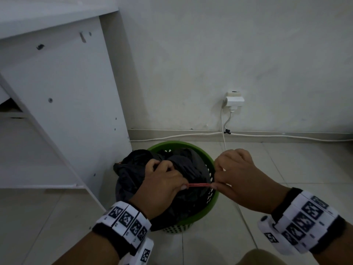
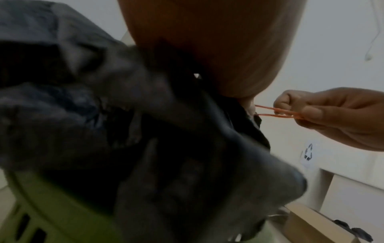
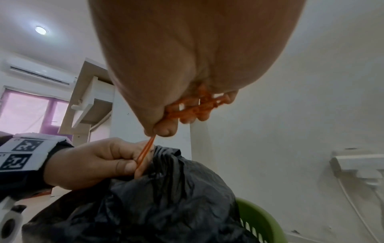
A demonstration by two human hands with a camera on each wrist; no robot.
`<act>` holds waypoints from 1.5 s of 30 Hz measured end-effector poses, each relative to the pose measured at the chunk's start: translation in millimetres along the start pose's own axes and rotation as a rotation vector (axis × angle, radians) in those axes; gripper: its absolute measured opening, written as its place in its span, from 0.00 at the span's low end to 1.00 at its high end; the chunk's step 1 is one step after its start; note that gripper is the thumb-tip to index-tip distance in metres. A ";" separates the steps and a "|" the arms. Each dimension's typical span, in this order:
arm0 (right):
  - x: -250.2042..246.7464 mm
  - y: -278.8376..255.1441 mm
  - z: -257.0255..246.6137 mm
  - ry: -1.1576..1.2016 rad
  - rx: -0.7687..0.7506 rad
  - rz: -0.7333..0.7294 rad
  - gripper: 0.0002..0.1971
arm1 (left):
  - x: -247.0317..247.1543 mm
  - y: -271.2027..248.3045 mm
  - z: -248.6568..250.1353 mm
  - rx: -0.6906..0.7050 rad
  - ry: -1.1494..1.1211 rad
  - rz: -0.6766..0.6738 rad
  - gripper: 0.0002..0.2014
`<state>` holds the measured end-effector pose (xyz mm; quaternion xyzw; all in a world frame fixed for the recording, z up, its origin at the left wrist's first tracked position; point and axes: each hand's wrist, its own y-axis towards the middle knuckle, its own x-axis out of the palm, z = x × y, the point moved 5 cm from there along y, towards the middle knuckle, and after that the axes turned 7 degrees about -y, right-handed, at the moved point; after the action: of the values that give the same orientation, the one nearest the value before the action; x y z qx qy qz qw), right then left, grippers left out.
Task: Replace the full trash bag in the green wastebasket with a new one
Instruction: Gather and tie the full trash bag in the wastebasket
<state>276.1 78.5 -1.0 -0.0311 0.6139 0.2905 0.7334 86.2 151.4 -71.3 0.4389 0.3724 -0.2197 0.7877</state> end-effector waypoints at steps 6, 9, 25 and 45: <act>25.2 -28.3 32.5 -0.080 0.014 -0.123 0.22 | -6.1 -9.8 -38.3 0.011 0.229 -0.080 0.12; 27.4 -37.3 45.2 -0.090 0.062 -0.139 0.21 | -6.1 -10.4 -41.2 0.002 0.254 -0.140 0.12; 28.9 31.3 -25.7 0.484 0.342 0.003 0.26 | -0.5 25.3 11.6 -0.250 0.079 -0.225 0.20; 42.7 35.6 -16.0 0.778 0.532 -0.077 0.13 | 2.6 15.8 4.1 -0.388 -0.270 -0.042 0.25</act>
<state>248.8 118.1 -33.1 0.0285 0.8946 0.0623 0.4415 100.1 156.0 -63.7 0.2381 0.3081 -0.2172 0.8951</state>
